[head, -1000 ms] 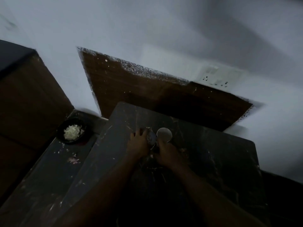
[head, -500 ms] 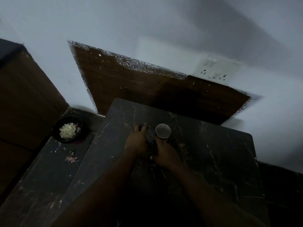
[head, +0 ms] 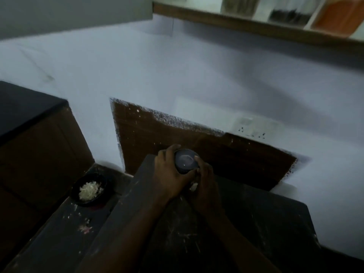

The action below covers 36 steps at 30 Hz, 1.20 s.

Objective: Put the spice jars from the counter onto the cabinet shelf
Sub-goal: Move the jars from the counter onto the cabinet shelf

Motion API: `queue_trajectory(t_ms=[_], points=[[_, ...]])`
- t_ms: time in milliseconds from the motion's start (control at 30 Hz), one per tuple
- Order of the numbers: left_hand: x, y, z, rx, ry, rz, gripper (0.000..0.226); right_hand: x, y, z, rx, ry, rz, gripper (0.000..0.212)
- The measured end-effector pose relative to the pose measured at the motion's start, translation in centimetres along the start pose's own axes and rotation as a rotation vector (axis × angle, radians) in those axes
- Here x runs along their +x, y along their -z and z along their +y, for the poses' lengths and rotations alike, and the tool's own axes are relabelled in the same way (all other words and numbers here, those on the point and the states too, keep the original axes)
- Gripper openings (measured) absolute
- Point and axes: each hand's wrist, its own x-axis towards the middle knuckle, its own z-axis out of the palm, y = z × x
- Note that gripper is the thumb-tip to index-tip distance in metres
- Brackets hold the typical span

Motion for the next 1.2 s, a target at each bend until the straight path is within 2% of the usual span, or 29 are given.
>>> queue_trajectory(t_ms=[100,200,267,400,567,667,800,1000,1200], points=[[2.6,3.0,4.0,-0.183,-0.097,0.09,0.088,4.0,1.9,-3.5,0.1,0.05,0.173,0.078],[5.6,6.3,8.0,-0.284,-0.243,0.146,0.086,8.0,4.7,-7.3,0.209,0.094,0.249,0.086],[7.5,8.4,10.8,-0.318,-0.316,0.197,0.084,10.1,7.0,-10.2,0.247,0.131,0.317,0.089],[10.8,12.1,16.5,-0.335,-0.429,0.326,0.076,13.5,11.2,-15.6,0.275,0.261,0.454,0.07],[15.3,15.9,22.5,-0.333,-0.569,0.475,0.067,18.1,15.9,-21.9,0.28,0.382,0.505,0.065],[18.5,17.5,25.4,-0.357,-0.553,0.534,0.065,21.7,18.1,-25.0,0.214,0.425,0.527,0.063],[22.6,17.5,26.3,-0.304,-0.496,0.531,0.062,25.9,18.6,-26.5,0.082,0.37,0.504,0.065],[25.9,15.3,24.0,-0.188,-0.389,0.436,0.06,29.2,16.7,-25.0,-0.187,0.262,0.498,0.047],[26.1,13.7,23.5,-0.195,-0.366,0.473,0.056,29.7,16.2,-23.7,-0.215,0.282,0.518,0.036]])
